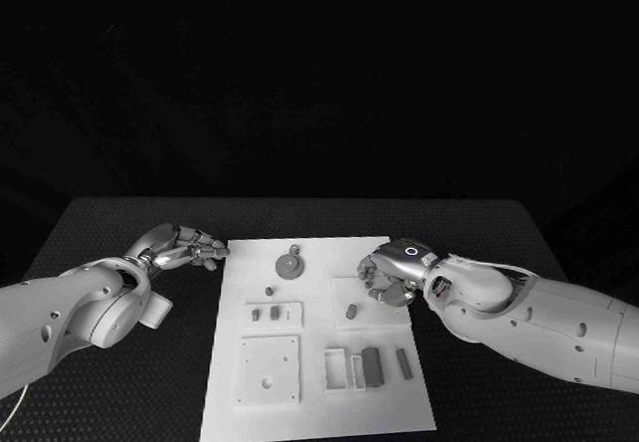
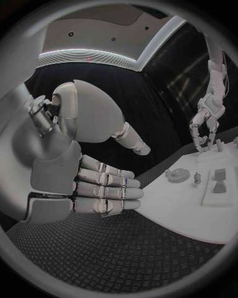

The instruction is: Assemble the parts on the task board

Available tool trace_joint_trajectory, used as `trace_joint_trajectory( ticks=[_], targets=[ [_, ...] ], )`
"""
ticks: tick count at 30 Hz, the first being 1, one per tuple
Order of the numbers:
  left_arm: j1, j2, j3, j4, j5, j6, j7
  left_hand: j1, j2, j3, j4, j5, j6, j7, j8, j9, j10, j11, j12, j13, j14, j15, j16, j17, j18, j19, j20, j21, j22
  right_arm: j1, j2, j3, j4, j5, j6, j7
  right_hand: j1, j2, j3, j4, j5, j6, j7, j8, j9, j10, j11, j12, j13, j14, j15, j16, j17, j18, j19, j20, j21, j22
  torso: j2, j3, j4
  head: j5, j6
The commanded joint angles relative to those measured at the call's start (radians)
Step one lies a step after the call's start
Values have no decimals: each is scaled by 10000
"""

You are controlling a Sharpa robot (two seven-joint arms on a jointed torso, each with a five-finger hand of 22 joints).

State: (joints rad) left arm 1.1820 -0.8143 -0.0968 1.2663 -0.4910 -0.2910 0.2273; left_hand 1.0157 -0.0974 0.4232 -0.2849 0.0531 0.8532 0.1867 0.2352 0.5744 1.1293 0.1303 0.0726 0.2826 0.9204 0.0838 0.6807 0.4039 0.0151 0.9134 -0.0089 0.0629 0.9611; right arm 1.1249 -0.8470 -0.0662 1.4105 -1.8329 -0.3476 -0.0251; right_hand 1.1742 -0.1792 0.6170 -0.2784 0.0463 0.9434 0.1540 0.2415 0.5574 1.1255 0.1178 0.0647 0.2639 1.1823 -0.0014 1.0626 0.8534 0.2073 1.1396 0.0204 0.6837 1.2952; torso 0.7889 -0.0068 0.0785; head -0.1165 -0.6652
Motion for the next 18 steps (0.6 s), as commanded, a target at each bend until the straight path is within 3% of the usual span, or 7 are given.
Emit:
trace_joint_trajectory(
  ticks=[1, 9, 14, 18],
  targets=[
    [3, 17, 7, 18, 59, 126, 59, -3, 72, -68, 2, -38, -52, -9, 41, -17, 80, 3, -18, -14, 69, 30, -47, 17, 15, 85, -7, 60, -19, -24, 14, -22, -20, -173, 38, -108, 79, -62, 52, 16, 34, -76, 6, -44, -20, 72, -39, 60, -4, 30, 21, -11, 18, 545, 118, -1, -22, 24, 2, -2, 1, -6, 5],
    [3, 6, 7, 19, 59, 127, 64, -6, 78, -70, 4, -38, -54, -8, 42, -18, 80, 4, -20, -17, 70, 29, -54, 25, 14, 87, -8, 60, -24, -38, 50, -41, -30, -420, 58, -163, 240, 98, 59, -69, 35, 17, -5, 37, -9, 625, -221, 310, 59, 87, -149, 57, 59, 545, 173, -35, 17, 116, 3, -3, 2, -4, -4],
    [3, 12, 7, 19, 59, 150, 56, -18, 90, -74, 12, -38, -56, -7, 44, -19, 82, 4, -20, -21, 73, 29, -61, 35, 12, 90, -8, 59, -31, -44, 91, -69, -60, -578, 160, -209, 331, 386, -4, -81, 35, 512, -230, 341, 123, 1359, -505, 650, 263, 264, -418, 111, 74, 545, 302, -106, 113, 233, 2, -3, 2, -10, -23],
    [3, 12, 7, 16, 59, 147, 58, -23, 95, -75, 14, -38, -56, -6, 45, -19, 83, 4, -20, -23, 75, 29, -65, 40, 11, 91, -9, 59, -35, -52, 125, -81, -111, -583, 64, -237, 292, 784, -5, -61, 36, 730, -320, 463, 181, 1585, -614, 731, 348, 378, -524, 123, 73, 545, 392, -148, 159, 279, -1, -3, 9, -10, -32]
  ],
)
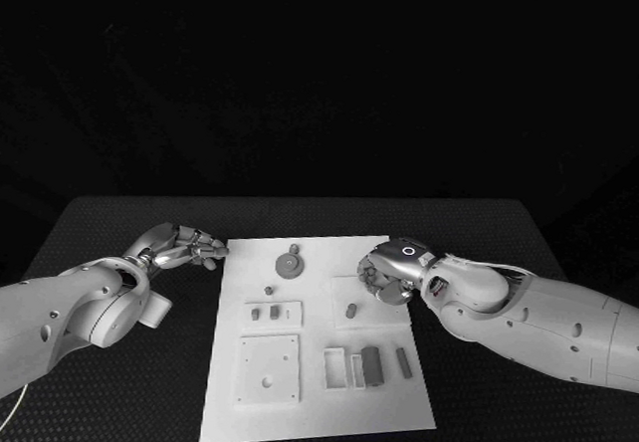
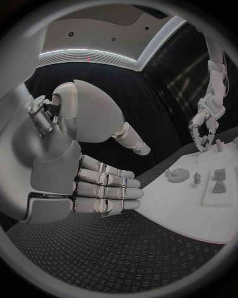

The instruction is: Assemble the parts on the task board

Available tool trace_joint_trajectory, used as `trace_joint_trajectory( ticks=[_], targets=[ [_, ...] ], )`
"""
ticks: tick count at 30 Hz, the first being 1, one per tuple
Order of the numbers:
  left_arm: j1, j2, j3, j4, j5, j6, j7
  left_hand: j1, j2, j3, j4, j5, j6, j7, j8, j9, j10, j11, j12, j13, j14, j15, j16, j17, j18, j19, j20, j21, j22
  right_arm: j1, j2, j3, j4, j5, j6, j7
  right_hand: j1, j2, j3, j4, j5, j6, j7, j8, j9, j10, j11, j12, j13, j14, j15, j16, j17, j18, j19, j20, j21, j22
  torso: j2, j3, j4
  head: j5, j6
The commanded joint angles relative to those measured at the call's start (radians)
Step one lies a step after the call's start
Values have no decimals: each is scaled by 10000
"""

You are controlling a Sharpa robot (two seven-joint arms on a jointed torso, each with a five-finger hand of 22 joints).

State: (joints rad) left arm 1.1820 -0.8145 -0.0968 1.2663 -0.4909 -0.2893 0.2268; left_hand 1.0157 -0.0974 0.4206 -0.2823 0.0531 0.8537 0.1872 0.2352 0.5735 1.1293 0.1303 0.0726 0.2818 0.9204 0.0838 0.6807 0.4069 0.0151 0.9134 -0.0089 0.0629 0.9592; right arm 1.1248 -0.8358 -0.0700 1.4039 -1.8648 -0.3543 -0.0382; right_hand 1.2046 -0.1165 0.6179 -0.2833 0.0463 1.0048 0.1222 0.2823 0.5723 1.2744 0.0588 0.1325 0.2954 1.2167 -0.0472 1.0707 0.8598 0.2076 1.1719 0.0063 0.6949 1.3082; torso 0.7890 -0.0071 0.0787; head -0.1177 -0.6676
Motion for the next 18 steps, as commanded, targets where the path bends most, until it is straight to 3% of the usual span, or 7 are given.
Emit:
trace_joint_trajectory(
  ticks=[1, 6, 18],
  targets=[
    [3, 9, 7, 17, 59, 130, 61, -24, 96, -49, -12, -38, -60, -12, 46, -11, 83, 4, -21, -16, 75, 29, -65, 10, 11, 92, -9, 59, -16, -52, 17, -44, -54, -268, 134, -109, -17, 236, -22, -25, 36, 185, -27, 92, 51, 165, -58, 80, 59, 71, -99, 49, 10, 542, 98, -24, 63, 160, -1, 0, 6, 2, -9],
    [3, 6, 7, 16, 59, 131, 45, -26, 99, -49, -12, -38, -61, -12, 47, -12, 82, 4, -21, -18, 76, 28, -70, 16, 11, 93, -10, 58, -20, -54, 47, -51, -88, -274, 182, -107, -11, 365, -29, -52, 37, 258, -59, 128, 72, 243, -105, 98, 101, 126, -148, 47, 10, 542, 140, -61, 84, 175, 2, -1, 3, 9, -16],
    [3, 2, 7, 17, 59, 197, -15, -30, 97, -55, -17, -38, -74, -8, 44, -16, 72, 9, -29, -29, 77, 28, -85, 33, 9, 92, -12, 55, -32, -61, 130, -79, -136, -398, 137, -292, -20, 357, -48, -56, 36, 269, -63, 130, 76, 257, -113, 92, 116, 135, -157, 37, 8, 542, 143, -71, 84, 178, 1, 4, 1, 13, -5]
  ],
)
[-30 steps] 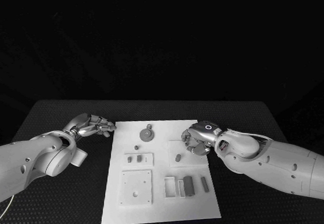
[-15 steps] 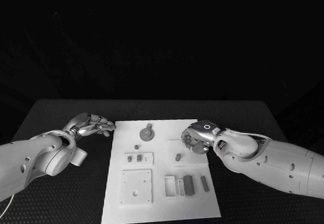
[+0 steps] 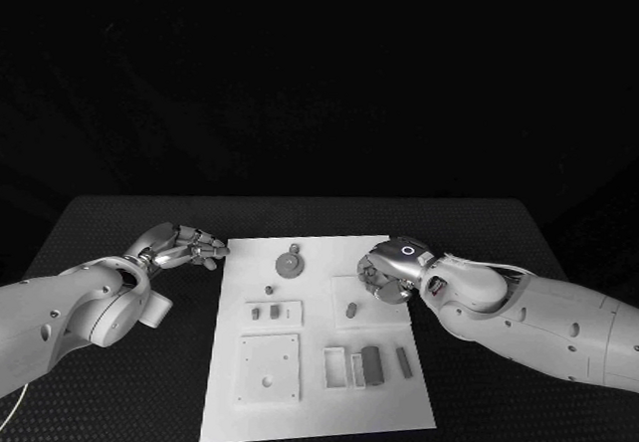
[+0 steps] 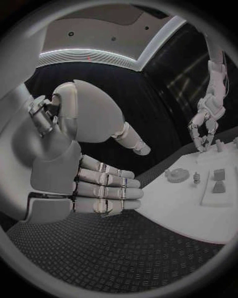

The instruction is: Assemble the parts on the task board

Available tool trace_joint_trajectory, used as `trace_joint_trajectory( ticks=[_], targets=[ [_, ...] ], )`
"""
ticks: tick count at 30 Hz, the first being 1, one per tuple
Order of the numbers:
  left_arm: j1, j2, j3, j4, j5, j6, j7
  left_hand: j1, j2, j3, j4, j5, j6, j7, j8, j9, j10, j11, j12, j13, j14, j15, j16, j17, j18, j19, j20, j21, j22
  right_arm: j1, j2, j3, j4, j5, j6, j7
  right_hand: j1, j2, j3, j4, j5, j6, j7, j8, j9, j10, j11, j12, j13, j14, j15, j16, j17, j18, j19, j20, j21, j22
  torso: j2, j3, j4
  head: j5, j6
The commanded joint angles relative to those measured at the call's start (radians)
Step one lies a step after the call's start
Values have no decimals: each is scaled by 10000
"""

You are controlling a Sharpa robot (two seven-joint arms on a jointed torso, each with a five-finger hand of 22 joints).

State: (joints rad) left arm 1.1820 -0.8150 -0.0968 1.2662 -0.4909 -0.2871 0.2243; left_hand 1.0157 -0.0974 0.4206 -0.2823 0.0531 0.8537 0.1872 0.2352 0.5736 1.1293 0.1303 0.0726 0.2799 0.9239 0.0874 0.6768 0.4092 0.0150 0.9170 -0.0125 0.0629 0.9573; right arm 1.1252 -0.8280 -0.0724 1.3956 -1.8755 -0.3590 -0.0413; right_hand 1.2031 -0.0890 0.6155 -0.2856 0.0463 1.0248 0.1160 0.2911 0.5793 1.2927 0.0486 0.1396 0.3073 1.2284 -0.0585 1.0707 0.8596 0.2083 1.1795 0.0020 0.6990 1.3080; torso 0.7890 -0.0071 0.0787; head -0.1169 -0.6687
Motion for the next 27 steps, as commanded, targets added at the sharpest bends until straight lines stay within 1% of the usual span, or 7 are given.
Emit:
trace_joint_trajectory(
  ticks=[1, 7, 13, 18, 27],
  targets=[
    [3, 6, 7, 18, 59, 179, 7, -32, 96, -57, -17, -38, -78, -7, 43, -18, 68, 10, -31, -12, 42, -8, -50, 13, 9, 56, 24, 54, -16, -66, 53, -57, -54, -310, 184, -290, -6, 88, -24, -31, 37, 73, -2, 43, 7, 77, -13, 22, -1, 20, -45, 37, 11, 535, 69, -28, 44, 181, 0, 4, 1, 2, 5],
    [3, 5, 6, 7, 59, 181, -2, -38, 95, -61, -19, -38, -89, -4, 40, -22, 58, 15, -36, -20, 39, -6, -62, 24, 7, 53, 24, 52, -25, -67, 40, -59, -17, -413, 220, -391, 27, 143, -42, -47, 38, 202, -51, 104, 42, 218, -80, 62, 70, 110, -112, 61, 31, 535, 154, -80, 90, 195, -2, 1, 0, 3, 13],
    [3, 8, 6, 2, 59, 175, 5, -36, 96, -61, -21, -38, -91, -3, 41, -23, 55, 16, -37, -23, 38, -6, -68, 30, 6, 52, 24, 51, -29, -67, 5, -59, 89, -412, 56, -403, 49, 118, -68, -53, 37, 294, -89, 146, 74, 323, -131, 87, 129, 167, -164, 90, 66, 535, 214, -123, 133, 204, -2, 4, 2, 0, 14],
    [2, 8, 6, -4, 59, 181, 8, -35, 98, -61, -22, -38, -92, -2, 41, -23, 54, 17, -38, -25, 39, -6, -72, 35, 6, 52, 23, 51, -33, -67, -12, -57, 130, -406, -193, -426, 49, 104, -78, -52, 38, 329, -103, 160, 87, 367, -152, 96, 157, 195, -184, 106, 84, 535, 242, -140, 155, 207, -1, 4, 2, 2, 12],
    [1, 5, 6, -69, 59, 196, 9, -35, 102, -62, -22, -38, -94, -1, 43, -25, 52, 19, -38, -31, 41, -6, -81, 46, 4, 53, 23, 51, -40, -67, -93, -52, 216, -376, -381, -435, 38, 91, -89, -47, 38, 367, -118, 173, 105, 416, -174, 102, 193, 242, -207, 126, 107, 535, 290, -166, 189, 208, -2, 1, -4, -7, 6]
  ],
)
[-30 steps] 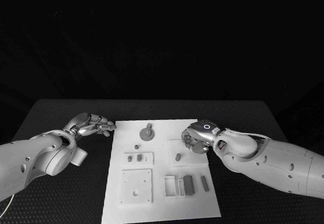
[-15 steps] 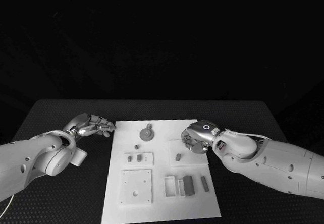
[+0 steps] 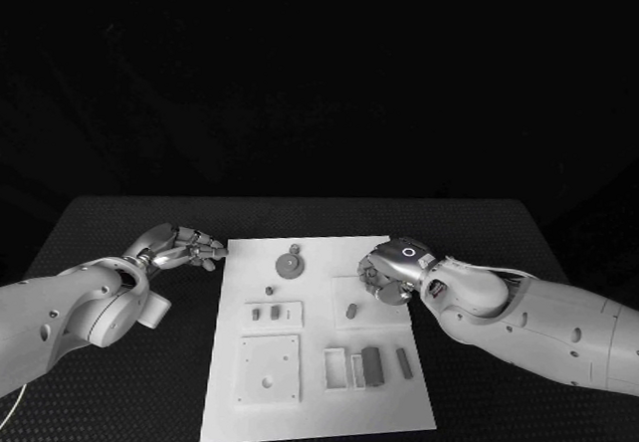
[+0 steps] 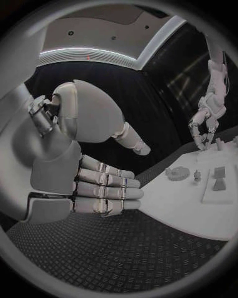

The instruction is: Assemble the parts on the task board

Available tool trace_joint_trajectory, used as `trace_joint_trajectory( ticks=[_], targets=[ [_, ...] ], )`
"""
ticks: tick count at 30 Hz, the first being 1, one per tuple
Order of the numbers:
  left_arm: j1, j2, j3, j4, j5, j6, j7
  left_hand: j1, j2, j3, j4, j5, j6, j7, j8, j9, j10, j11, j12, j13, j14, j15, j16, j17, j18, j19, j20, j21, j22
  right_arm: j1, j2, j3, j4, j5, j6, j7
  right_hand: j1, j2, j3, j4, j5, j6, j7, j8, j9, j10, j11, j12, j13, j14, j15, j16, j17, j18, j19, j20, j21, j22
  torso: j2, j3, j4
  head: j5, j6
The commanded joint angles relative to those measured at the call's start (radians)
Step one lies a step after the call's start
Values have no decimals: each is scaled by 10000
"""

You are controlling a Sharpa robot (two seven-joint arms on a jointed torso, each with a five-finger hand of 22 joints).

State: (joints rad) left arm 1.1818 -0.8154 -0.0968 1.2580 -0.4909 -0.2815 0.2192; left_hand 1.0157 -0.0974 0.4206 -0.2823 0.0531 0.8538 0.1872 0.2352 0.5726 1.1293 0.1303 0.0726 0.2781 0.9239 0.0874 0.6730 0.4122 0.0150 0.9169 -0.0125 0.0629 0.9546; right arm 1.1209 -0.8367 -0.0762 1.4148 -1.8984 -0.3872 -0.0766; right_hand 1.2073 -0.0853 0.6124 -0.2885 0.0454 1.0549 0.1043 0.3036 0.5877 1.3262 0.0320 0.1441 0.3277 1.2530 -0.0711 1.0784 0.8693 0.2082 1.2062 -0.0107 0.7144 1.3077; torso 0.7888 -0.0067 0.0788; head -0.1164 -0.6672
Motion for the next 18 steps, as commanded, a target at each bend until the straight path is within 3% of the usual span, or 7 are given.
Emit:
trace_joint_trajectory(
  ticks=[1, 18],
  targets=[
    [3, 8, 7, 18, 58, 159, 56, -35, 102, -63, -22, -38, -95, -2, 43, -15, 51, 19, -38, -13, 41, -6, -44, 17, 4, 54, 22, 51, -13, -24, -12, -13, 24, -94, -106, -82, -4, 51, -59, -19, 47, 69, -2, 49, 23, 85, -10, 57, -8, 0, -83, 50, 13, 536, 27, -42, 37, 211, 0, -2, -5, -12, -9],
    [3, 12, 7, 19, 58, 146, 76, -32, 107, -64, -24, -38, -103, 1, 45, -18, 45, 22, -39, -24, 45, -7, -60, 38, 2, 56, 20, 52, -26, -22, -118, 37, 189, 274, -146, -31, -14, 45, -59, -16, 47, 84, -8, 52, 36, 107, -20, 53, 13, 27, -94, 53, 23, 536, 61, -61, 60, 211, 2, 4, -6, -14, -27]
  ],
)
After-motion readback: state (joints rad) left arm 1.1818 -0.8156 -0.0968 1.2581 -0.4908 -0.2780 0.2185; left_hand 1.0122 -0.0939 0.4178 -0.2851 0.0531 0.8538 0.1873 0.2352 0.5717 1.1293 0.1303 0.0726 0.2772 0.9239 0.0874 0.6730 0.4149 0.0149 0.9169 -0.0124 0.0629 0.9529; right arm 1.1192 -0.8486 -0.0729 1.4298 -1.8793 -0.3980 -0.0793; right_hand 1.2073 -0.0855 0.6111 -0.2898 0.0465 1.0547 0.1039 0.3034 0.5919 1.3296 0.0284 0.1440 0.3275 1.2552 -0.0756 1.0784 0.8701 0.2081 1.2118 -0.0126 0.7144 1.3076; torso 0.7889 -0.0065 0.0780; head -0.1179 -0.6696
